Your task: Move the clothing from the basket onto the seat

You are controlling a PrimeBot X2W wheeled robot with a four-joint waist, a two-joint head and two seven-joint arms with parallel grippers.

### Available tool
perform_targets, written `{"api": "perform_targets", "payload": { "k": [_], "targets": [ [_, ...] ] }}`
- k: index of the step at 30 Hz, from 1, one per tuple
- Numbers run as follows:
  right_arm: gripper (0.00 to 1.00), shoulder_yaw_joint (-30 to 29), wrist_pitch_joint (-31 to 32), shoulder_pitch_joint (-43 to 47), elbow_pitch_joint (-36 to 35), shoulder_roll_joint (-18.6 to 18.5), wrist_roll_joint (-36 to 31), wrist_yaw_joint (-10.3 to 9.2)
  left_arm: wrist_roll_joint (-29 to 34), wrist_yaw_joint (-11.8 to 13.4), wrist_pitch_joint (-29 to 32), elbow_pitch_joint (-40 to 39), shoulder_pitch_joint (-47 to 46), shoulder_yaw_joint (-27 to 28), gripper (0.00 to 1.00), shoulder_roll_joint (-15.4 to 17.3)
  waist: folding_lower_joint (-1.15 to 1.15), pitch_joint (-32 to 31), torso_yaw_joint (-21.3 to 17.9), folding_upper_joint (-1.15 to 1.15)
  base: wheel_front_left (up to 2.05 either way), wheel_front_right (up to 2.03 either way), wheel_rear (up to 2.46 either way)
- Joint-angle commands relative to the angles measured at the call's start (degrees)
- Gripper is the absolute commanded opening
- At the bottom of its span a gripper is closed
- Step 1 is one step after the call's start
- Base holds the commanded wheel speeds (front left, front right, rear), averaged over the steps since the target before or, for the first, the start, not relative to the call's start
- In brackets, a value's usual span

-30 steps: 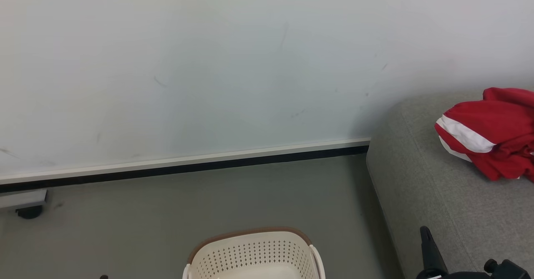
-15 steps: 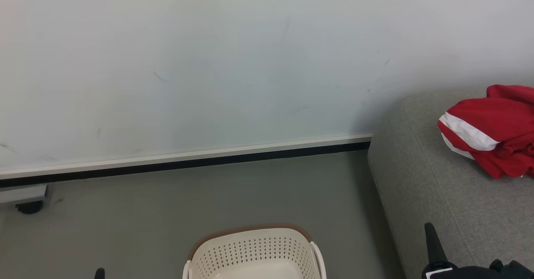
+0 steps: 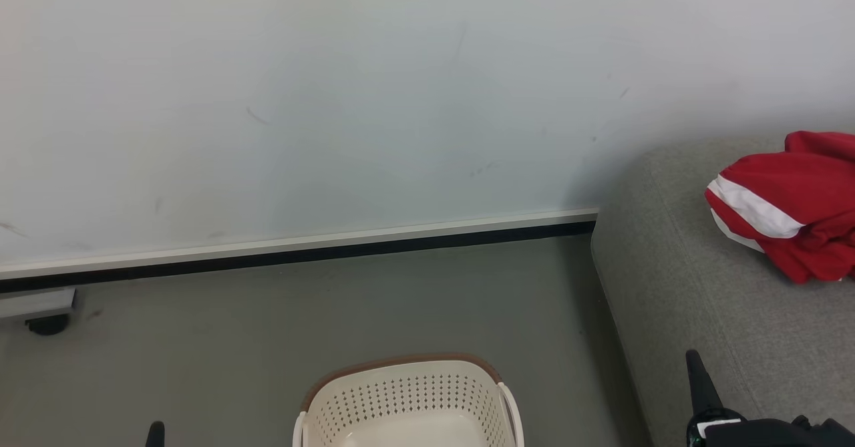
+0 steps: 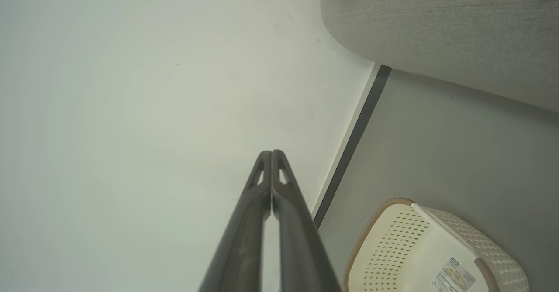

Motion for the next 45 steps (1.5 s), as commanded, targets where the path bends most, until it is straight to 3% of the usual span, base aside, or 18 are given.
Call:
{"api": "perform_targets", "payload": {
  "k": [1, 45],
  "targets": [
    [0.00, -0.36, 0.29, -1.05, -0.25, 0.16, 1.24, 0.03, -1.29, -0.33, 0.38, 0.04, -1.30, 0.40, 0.00, 0.09, 0.00, 0.08, 0.03, 0.00, 0.00, 0.00, 0.00],
    [0.00, -4.99, 4.68, -3.52, 1.20, 1.92, 20.01, 0.02, -20.92, -1.12, 6.24, 2.86, -5.00, 2.78, 0.00, -0.35, 0.00, 2.67, 0.69, 0.00, 0.00, 0.00, 0.00]
  ]
}}
